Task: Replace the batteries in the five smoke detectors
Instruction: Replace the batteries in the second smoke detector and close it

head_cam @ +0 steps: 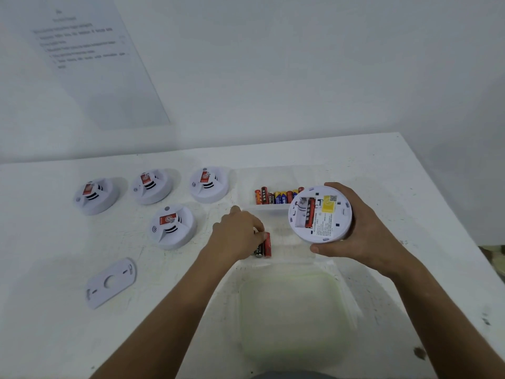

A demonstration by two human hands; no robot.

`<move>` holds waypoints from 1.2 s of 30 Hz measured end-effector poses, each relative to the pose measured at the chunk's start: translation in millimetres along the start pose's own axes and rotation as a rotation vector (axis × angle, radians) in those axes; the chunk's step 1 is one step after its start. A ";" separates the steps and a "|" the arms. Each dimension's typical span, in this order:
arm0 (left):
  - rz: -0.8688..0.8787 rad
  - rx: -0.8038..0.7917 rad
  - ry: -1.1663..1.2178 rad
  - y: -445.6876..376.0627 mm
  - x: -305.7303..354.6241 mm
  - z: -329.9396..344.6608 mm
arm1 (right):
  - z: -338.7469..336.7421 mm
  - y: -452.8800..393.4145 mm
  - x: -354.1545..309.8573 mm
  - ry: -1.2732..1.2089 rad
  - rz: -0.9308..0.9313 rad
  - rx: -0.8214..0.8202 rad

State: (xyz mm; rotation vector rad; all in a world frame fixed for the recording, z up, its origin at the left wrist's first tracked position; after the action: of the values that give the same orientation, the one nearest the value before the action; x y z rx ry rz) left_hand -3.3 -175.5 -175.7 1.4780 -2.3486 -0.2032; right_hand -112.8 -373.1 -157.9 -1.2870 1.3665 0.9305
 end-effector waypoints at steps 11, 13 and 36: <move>-0.030 0.059 0.116 15.9 -2.4 -12.1 | 2.2 -2.5 -3.5 -0.010 0.020 -0.035; -0.011 0.138 0.080 24.6 -0.6 -23.7 | 4.0 -3.7 -5.5 -0.003 0.013 -0.056; 0.395 0.045 0.389 32.3 32.4 -58.4 | 29.0 -17.0 -20.2 -0.140 -0.039 -0.174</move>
State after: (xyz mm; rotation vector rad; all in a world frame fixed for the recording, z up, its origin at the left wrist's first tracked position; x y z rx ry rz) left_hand -21.4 -186.2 -104.5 0.9361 -2.2657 0.2210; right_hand -92.9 -343.1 -142.5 -1.3467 1.1692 1.1108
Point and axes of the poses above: each hand's wrist, its own y-axis away from the middle knuckle, its own z-axis out of the palm, x = y × z, the point moved 5 cm from there along -y, towards the middle knuckle, and after that the axes turned 8 degrees about -y, right-handed, at the moved point
